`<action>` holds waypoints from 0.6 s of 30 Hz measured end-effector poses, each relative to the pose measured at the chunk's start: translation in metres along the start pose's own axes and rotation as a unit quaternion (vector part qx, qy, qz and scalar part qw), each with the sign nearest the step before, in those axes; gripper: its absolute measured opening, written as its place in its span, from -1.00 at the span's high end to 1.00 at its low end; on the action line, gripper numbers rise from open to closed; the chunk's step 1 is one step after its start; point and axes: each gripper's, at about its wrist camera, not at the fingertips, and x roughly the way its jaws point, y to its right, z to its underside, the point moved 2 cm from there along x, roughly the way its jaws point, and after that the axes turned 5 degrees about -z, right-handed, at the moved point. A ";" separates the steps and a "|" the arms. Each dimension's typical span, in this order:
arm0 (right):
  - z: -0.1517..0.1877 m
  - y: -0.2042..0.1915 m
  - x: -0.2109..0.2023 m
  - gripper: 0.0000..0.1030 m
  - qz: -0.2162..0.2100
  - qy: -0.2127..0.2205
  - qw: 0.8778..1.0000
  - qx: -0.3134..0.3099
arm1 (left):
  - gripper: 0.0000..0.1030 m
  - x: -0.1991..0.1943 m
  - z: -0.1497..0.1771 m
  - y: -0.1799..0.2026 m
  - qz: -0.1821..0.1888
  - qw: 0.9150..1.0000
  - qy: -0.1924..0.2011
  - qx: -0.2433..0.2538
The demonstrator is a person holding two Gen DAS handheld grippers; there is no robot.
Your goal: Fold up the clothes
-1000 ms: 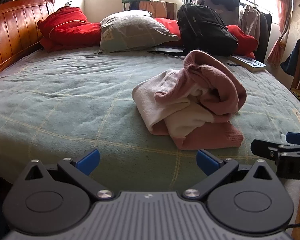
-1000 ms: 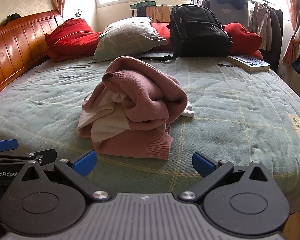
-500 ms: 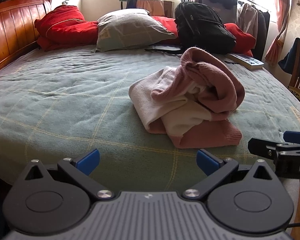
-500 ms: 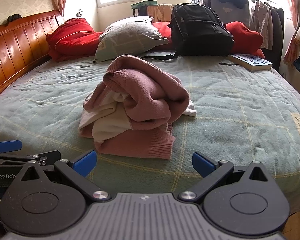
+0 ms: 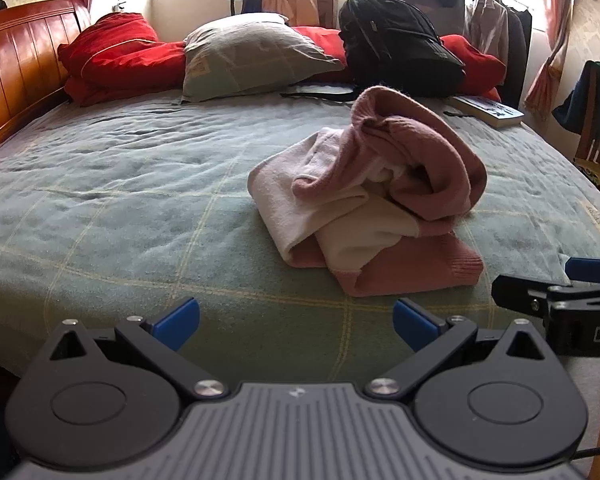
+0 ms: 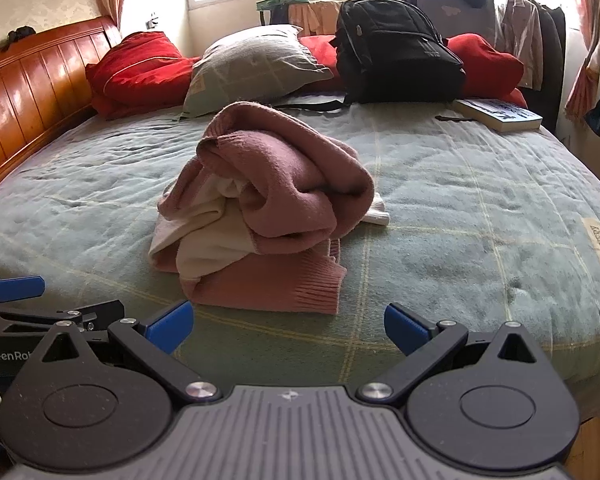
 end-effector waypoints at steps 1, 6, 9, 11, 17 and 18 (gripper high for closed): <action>0.000 0.000 0.000 -1.00 0.001 -0.001 1.000 0.002 | -0.99 0.000 0.000 0.000 0.001 1.000 -0.001 0.001; 0.003 -0.001 0.002 -1.00 0.007 -0.007 1.000 0.007 | -0.99 0.002 -0.003 -0.001 0.005 1.000 0.000 0.007; 0.003 -0.004 0.003 -1.00 0.010 -0.011 1.000 0.005 | -0.99 0.003 -0.004 -0.001 0.007 1.000 -0.002 0.008; 0.003 -0.006 0.004 -1.00 0.014 -0.014 1.000 0.000 | -0.99 0.003 -0.004 -0.002 0.007 1.000 -0.002 0.008; 0.003 -0.007 0.006 -1.00 0.011 -0.019 1.000 -0.003 | -0.99 -0.002 0.002 -0.007 0.001 1.000 -0.005 0.003; 0.003 -0.008 0.007 -1.00 0.009 -0.020 1.000 -0.003 | -0.99 -0.003 0.004 -0.008 0.000 1.000 -0.005 0.002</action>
